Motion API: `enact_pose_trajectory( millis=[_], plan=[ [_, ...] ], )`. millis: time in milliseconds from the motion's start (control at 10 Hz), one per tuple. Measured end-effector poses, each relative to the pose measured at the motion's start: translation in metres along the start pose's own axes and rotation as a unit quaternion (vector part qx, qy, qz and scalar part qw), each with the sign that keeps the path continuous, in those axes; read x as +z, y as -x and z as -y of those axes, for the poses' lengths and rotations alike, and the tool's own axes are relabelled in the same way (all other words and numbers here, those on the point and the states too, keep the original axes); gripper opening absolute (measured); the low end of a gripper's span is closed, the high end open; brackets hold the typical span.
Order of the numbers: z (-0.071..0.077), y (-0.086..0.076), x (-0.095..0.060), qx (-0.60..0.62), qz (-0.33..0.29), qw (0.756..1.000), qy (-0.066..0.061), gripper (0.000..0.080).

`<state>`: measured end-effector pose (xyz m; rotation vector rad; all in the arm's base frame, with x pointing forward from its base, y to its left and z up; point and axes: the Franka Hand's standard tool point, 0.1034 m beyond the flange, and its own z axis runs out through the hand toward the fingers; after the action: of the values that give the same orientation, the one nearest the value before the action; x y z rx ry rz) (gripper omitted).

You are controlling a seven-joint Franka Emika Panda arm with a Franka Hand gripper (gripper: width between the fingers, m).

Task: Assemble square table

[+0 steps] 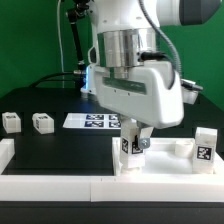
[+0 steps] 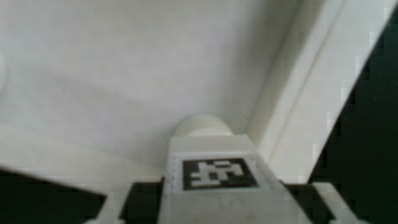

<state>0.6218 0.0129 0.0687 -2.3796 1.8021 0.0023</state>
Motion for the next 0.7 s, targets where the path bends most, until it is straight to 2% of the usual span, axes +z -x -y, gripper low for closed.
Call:
enact_pose_trajectory(
  millis=[100, 200, 400, 500, 600, 700],
  plan=[
    [0.0018, 0.0020, 0.0006, 0.116, 0.019, 0.993, -0.012, 0.0293],
    [0.0027, 0.0015, 0.0003, 0.182, 0.031, 0.983, -0.020, 0.0293],
    [0.0029, 0.0016, 0.0003, 0.177, 0.029, 0.984, -0.021, 0.0293],
    [0.0028, 0.0026, -0.0005, 0.124, 0.027, 0.992, -0.017, 0.0360],
    [0.0046, 0.0045, -0.0036, 0.033, 0.023, 0.999, -0.011, 0.0555],
    [0.0032, 0.0052, -0.0045, -0.072, 0.026, 0.997, -0.002, 0.0555]
  ],
)
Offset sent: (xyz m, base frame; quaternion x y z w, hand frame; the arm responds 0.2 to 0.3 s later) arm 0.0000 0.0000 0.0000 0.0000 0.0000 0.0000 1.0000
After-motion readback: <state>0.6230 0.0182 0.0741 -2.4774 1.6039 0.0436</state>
